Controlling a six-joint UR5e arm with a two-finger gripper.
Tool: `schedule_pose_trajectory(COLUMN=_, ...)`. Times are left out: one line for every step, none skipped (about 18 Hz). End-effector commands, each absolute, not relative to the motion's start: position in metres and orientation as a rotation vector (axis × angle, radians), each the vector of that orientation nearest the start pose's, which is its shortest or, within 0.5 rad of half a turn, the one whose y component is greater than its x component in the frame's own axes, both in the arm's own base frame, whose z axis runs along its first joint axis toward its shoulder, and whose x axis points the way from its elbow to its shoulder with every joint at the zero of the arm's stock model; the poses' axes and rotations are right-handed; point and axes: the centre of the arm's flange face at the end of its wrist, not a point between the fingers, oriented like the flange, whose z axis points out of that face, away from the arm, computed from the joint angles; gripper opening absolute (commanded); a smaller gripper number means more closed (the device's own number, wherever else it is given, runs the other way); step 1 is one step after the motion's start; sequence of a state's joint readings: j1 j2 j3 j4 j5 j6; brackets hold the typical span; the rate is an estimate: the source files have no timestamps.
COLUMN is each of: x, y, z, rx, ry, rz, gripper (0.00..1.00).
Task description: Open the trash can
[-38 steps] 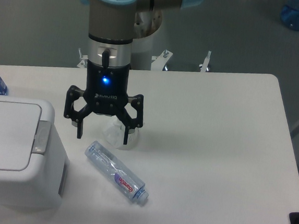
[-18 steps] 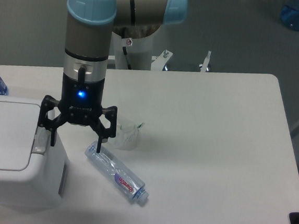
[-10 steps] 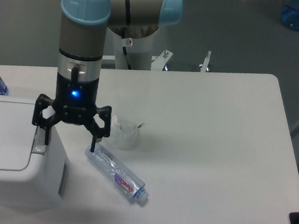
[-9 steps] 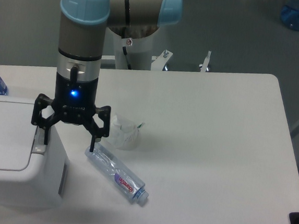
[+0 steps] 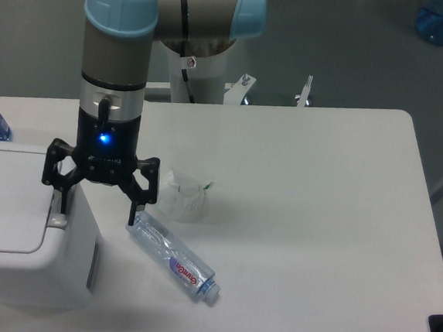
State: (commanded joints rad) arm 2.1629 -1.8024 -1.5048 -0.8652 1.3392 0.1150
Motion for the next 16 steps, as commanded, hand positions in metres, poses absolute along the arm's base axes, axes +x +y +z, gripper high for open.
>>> schedule_pose_trajectory(x=-0.216, y=0.601, z=0.479, rx=-2.506, ry=-0.525, rz=-0.033, gripper=1.0)
schedule_pose_trajectory(x=-0.216, y=0.601, z=0.479, rx=-2.506, ry=-0.525, rz=-0.033, gripper=1.0)
schedule_pose_trajectory(x=-0.216, y=0.601, z=0.479, rx=-2.506, ry=-0.525, rz=-0.035, gripper=1.0)
schedule_pose_trajectory(x=-0.216, y=0.602, z=0.478, rx=-2.507, ry=-0.525, rz=-0.036, gripper=1.0)
schedule_pose_trajectory(x=-0.217, y=0.602, z=0.478, rx=-2.507, ry=-0.525, rz=-0.036, gripper=1.0)
schedule_pose_trajectory(x=-0.216, y=0.602, z=0.477, rx=-2.509, ry=-0.526, rz=-0.036, gripper=1.0)
schedule_pose_trajectory(x=-0.216, y=0.601, z=0.476, rx=-2.51, ry=-0.527, rz=-0.035, gripper=1.0)
schedule_pose_trajectory(x=-0.216, y=0.601, z=0.474, rx=-2.514, ry=-0.526, rz=-0.039, gripper=1.0)
schedule_pose_trajectory(x=-0.216, y=0.601, z=0.474, rx=-2.514, ry=-0.528, rz=-0.039, gripper=1.0)
schedule_pose_trajectory(x=-0.216, y=0.601, z=0.474, rx=-2.514, ry=-0.528, rz=-0.039, gripper=1.0)
schedule_pose_trajectory(x=-0.216, y=0.601, z=0.475, rx=-2.513, ry=-0.527, rz=-0.039, gripper=1.0)
schedule_pose_trajectory(x=-0.216, y=0.601, z=0.475, rx=-2.513, ry=-0.526, rz=-0.038, gripper=1.0)
schedule_pose_trajectory(x=-0.216, y=0.601, z=0.477, rx=-2.509, ry=-0.524, rz=-0.036, gripper=1.0)
schedule_pose_trajectory(x=-0.216, y=0.601, z=0.48, rx=-2.504, ry=-0.522, rz=-0.033, gripper=1.0)
schedule_pose_trajectory(x=-0.216, y=0.601, z=0.486, rx=-2.495, ry=-0.518, rz=-0.028, gripper=1.0)
schedule_pose_trajectory(x=-0.217, y=0.601, z=0.496, rx=-2.478, ry=-0.514, rz=-0.018, gripper=1.0)
